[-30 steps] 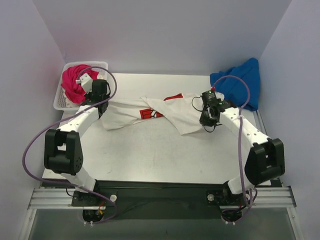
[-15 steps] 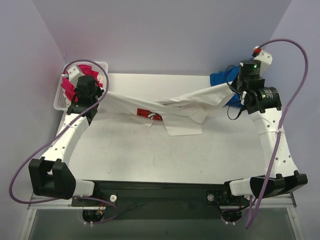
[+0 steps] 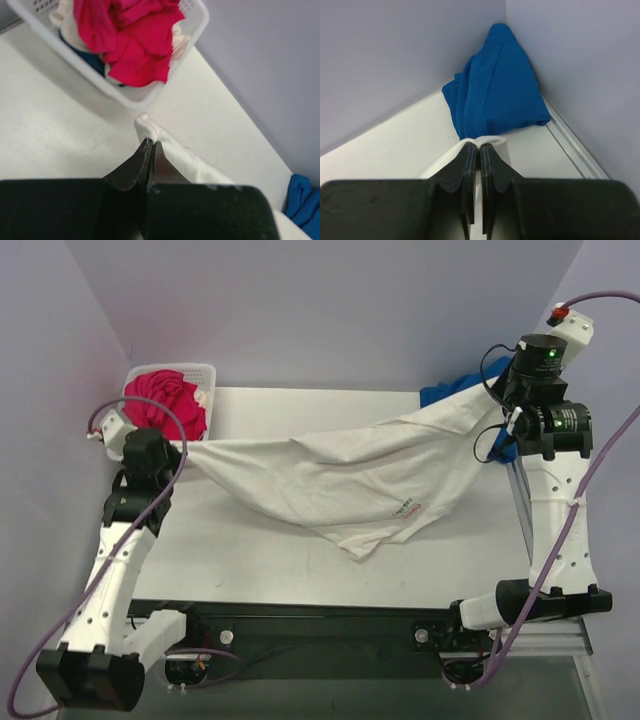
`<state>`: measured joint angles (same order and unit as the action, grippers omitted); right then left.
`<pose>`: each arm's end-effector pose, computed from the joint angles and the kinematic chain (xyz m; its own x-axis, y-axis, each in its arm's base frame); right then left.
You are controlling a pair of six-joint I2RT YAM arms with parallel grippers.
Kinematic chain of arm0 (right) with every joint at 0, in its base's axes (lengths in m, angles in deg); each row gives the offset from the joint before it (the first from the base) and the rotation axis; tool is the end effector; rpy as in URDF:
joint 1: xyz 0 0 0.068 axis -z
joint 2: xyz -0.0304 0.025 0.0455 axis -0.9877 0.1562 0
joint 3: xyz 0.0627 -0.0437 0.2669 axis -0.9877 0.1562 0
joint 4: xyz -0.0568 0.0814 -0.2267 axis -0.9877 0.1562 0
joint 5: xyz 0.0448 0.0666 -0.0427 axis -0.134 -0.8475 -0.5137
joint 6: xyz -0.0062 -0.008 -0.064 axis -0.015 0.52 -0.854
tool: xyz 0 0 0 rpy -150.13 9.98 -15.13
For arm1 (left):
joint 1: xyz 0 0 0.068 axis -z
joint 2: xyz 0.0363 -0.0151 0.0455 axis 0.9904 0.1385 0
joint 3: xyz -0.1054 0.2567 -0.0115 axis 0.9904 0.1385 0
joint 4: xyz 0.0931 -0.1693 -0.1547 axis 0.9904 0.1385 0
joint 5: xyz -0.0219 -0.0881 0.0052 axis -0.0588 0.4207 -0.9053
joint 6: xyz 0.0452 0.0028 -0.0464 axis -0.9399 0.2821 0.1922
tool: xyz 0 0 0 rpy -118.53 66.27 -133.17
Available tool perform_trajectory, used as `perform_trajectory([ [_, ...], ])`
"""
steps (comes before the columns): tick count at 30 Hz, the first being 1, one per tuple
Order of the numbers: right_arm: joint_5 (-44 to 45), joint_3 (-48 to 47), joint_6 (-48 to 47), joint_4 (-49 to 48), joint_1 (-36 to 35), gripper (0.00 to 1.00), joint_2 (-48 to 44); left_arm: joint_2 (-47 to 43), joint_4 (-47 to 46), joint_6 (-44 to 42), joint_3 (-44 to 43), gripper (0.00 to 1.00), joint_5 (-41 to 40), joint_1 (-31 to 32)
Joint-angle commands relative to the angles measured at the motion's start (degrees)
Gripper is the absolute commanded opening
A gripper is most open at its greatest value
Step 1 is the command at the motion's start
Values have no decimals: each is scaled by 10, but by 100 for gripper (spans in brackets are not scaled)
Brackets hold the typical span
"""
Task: Fold and stack the t-shirts
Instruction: Flatten the tshirt out
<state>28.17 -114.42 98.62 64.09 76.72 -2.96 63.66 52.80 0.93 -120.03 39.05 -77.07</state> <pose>0.2621 0.0003 0.5339 0.0065 0.3011 -0.9536 0.3288 0.8999 0.2864 0.2319 0.0005 0.3697 -0.0500 -0.6410 -0.7659 -0.4697 0.6918 -0.5484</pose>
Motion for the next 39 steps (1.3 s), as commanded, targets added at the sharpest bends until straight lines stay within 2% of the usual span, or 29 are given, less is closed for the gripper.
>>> perform_trajectory([
  [1,-5,-17,-6,-14,13,0,22,-74,60,62,67,0,-21,6],
  [4,-13,-25,-2,-16,17,0,32,-137,101,82,124,0,-46,7],
  [8,-25,-55,1,-18,25,0,48,-224,44,34,153,0,-70,7],
  [13,-35,-92,-1,-17,26,0,47,-198,44,-26,30,0,-101,5],
  [19,-41,-101,-15,-20,27,0,19,-211,3,-82,-54,0,-100,6],
  [35,-5,-67,-39,-43,27,0,-71,-336,-54,-109,-109,0,-65,6],
  [39,-2,-59,-41,-68,27,0,-87,-335,-64,-109,-109,0,-50,5],
])
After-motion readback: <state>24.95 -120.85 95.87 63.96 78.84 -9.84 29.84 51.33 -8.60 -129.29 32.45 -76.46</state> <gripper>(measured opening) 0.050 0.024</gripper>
